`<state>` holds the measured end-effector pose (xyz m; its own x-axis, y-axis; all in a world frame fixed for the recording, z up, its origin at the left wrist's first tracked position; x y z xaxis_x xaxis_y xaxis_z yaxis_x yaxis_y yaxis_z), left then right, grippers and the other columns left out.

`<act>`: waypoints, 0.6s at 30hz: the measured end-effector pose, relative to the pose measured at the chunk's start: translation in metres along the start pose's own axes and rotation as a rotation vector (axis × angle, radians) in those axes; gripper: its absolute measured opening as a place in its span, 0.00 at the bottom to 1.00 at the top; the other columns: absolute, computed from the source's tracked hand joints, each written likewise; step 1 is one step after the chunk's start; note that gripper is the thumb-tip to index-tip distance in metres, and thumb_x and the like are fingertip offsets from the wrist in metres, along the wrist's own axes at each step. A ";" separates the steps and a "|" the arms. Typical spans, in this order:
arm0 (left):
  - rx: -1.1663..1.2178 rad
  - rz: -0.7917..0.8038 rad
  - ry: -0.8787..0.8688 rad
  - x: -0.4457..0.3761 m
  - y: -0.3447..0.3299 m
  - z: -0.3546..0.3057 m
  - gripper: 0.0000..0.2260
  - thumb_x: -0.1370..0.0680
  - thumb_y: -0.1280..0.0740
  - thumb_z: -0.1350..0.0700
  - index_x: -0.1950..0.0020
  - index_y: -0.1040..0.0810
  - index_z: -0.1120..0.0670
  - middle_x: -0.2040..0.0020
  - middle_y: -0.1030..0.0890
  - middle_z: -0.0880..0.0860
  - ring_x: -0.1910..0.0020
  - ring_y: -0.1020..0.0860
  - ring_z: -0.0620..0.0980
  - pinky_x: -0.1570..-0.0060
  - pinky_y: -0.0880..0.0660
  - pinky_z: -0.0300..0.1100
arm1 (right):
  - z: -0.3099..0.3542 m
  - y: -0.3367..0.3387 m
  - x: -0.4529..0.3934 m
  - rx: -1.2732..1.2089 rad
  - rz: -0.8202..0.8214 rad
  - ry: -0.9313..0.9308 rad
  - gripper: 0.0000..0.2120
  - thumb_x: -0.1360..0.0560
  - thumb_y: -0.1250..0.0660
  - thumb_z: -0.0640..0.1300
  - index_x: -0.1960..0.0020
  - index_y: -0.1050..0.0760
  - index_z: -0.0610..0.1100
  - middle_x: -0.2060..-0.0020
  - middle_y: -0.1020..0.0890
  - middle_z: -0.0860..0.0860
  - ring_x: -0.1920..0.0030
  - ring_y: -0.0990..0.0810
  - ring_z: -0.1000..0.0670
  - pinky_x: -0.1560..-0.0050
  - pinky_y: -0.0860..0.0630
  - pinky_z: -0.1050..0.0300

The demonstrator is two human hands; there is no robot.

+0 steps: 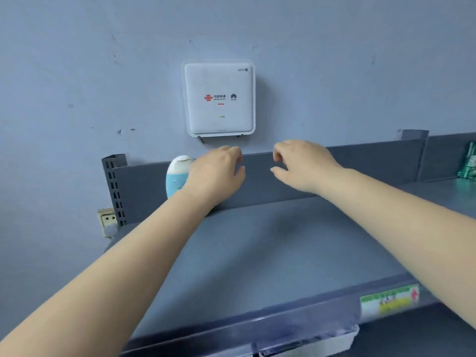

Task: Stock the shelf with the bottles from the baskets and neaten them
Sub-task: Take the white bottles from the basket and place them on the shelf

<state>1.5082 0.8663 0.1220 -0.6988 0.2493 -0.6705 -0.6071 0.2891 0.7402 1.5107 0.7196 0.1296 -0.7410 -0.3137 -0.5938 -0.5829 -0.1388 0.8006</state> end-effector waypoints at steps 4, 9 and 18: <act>-0.107 0.060 -0.200 -0.005 -0.021 -0.099 0.10 0.21 0.42 0.54 0.45 0.26 0.56 0.48 0.23 0.52 0.47 0.26 0.54 0.59 0.34 0.42 | -0.067 0.027 0.064 0.248 0.069 -0.024 0.10 0.22 0.42 0.48 0.46 0.29 0.43 0.50 0.24 0.49 0.48 0.26 0.46 0.59 0.33 0.55; -0.079 0.150 -0.370 0.003 -0.053 -0.234 0.10 0.21 0.42 0.54 0.46 0.26 0.57 0.47 0.23 0.52 0.47 0.26 0.53 0.59 0.35 0.42 | -0.151 0.060 0.159 0.342 0.148 -0.138 0.10 0.22 0.42 0.49 0.45 0.30 0.44 0.50 0.24 0.50 0.47 0.26 0.47 0.60 0.35 0.55; 0.015 0.250 -0.592 0.043 -0.088 -0.462 0.06 0.22 0.42 0.56 0.51 0.27 0.56 0.48 0.23 0.54 0.51 0.26 0.55 0.60 0.35 0.43 | -0.278 0.118 0.331 0.419 0.330 -0.399 0.08 0.22 0.41 0.47 0.49 0.31 0.43 0.52 0.25 0.46 0.47 0.25 0.43 0.57 0.30 0.53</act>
<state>1.3566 0.4246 0.0517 -0.4889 0.7777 -0.3953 -0.4441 0.1681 0.8800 1.2894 0.3388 0.0497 -0.9223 0.1057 -0.3717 -0.3252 0.3074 0.8943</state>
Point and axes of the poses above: each hand's wrist, its own x-axis away from the middle knuckle, its own y-axis out of the back of the hand, z = x × y, the point moved 6 cm from there along -x, towards the middle knuckle
